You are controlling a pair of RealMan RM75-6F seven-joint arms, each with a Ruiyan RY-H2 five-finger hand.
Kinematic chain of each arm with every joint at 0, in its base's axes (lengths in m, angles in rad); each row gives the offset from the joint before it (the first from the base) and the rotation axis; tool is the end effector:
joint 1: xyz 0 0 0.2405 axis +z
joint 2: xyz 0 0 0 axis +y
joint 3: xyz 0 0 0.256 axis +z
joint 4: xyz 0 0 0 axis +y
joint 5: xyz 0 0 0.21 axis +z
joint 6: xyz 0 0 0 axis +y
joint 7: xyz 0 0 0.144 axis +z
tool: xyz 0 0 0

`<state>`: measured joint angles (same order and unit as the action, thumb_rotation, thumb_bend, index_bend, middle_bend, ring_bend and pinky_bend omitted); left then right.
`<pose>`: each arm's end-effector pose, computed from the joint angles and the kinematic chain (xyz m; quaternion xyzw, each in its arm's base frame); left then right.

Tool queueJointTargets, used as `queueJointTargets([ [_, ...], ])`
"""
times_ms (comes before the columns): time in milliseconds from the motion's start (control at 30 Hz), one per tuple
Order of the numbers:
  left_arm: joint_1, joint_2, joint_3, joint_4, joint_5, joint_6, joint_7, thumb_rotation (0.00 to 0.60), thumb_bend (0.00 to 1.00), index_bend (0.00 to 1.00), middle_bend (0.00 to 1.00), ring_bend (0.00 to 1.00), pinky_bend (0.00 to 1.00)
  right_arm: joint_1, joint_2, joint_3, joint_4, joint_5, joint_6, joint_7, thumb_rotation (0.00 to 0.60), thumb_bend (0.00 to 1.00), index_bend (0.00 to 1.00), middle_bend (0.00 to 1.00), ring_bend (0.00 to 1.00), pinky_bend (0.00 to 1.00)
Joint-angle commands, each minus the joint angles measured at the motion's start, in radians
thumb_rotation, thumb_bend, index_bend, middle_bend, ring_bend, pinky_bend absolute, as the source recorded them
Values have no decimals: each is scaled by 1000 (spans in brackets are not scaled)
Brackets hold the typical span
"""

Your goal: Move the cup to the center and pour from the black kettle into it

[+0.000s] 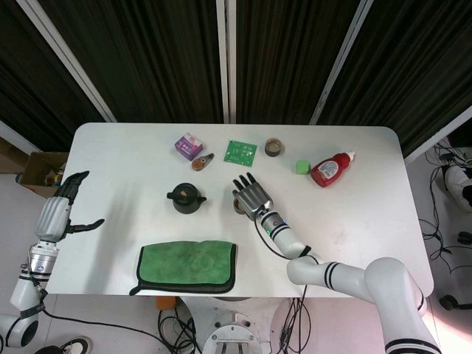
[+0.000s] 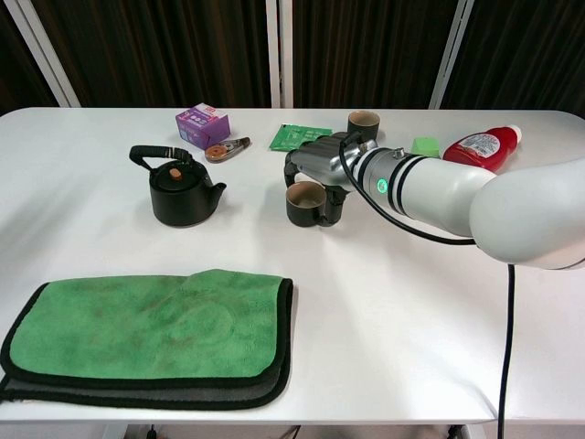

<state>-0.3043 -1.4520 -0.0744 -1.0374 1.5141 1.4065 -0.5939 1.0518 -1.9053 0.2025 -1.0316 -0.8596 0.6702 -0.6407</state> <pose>-0.3358 0.2691 0.1011 -0.5580 -0.4474 -0.5226 0.4640 -0.0831 -0.3795 -0.1301 0.8415 -0.2918 0.2448 0.3831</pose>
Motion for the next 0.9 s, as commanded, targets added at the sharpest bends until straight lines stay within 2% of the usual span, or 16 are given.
queueJointTargets([
  [33, 0, -1, -1, 2, -1, 0, -3, 600, 0, 34, 90, 79, 171, 2, 5, -4, -8, 8, 1, -3, 600, 223, 162, 49, 0, 0],
  [100, 0, -1, -1, 3, 0, 0, -3, 600, 0, 34, 90, 80, 171, 3, 12, -6, -18, 13, 3, -4, 600, 218, 51, 28, 0, 0],
  [167, -2, -1, -2, 2, 1, -1, -2, 600, 0, 34, 90, 80, 171, 1, 20, -7, -33, 15, 12, 0, 600, 203, 3, 14, 0, 0],
  [367, -3, -1, -2, -2, 3, -1, 6, 600, 0, 34, 90, 80, 171, -24, 75, -17, -104, 8, 56, 12, 600, 176, 0, 0, 0, 0],
  [467, -4, 3, -1, -6, 5, -1, 10, 600, 0, 34, 90, 79, 171, -58, 150, -28, -194, -10, 103, 21, 600, 176, 0, 0, 0, 0],
  [567, -8, 8, -1, -12, 9, -2, 19, 600, 0, 34, 90, 79, 171, -118, 269, -39, -327, -47, 181, 49, 600, 176, 0, 0, 0, 0],
  [700, -17, 14, 0, -24, 18, -6, 38, 600, 0, 34, 90, 79, 171, -228, 422, -51, -467, -179, 283, 219, 600, 176, 0, 0, 0, 0],
  [767, -25, 17, 3, -35, 24, -14, 59, 600, 0, 34, 90, 80, 171, -296, 493, -65, -491, -271, 347, 348, 600, 176, 0, 0, 0, 0],
  [900, -45, 25, 11, -66, 36, -41, 102, 600, 0, 35, 90, 79, 171, -417, 609, -95, -521, -385, 473, 543, 600, 176, 0, 0, 0, 0],
])
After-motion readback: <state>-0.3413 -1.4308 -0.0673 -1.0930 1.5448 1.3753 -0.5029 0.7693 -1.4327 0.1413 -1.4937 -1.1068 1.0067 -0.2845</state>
